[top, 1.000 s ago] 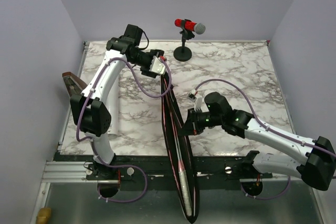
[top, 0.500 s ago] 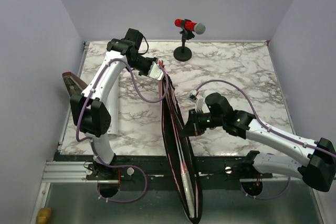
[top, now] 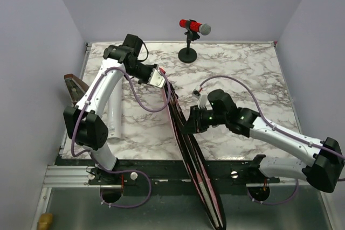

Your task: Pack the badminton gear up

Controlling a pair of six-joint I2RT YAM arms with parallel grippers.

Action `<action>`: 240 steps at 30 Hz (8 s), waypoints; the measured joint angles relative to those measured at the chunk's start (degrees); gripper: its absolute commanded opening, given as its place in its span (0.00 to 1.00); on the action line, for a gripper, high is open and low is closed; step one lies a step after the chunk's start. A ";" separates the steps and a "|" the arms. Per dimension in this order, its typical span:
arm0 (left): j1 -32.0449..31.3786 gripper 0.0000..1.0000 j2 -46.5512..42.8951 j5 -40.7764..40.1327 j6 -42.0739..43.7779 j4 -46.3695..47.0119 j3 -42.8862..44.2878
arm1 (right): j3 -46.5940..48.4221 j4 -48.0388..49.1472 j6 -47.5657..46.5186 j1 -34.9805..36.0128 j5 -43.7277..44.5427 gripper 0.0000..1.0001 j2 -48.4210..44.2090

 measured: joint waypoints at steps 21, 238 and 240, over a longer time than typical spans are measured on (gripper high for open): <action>-0.68 0.00 -14.88 1.79 -7.54 8.87 -16.50 | 15.52 9.55 1.53 -3.67 3.80 0.24 12.22; 4.74 0.00 -37.51 0.13 -13.75 23.91 -49.13 | 4.74 4.11 -12.02 10.36 30.82 0.48 6.49; 4.57 0.00 -37.55 -0.17 -13.73 24.30 -49.16 | 4.79 4.42 -12.02 10.29 29.83 0.49 6.49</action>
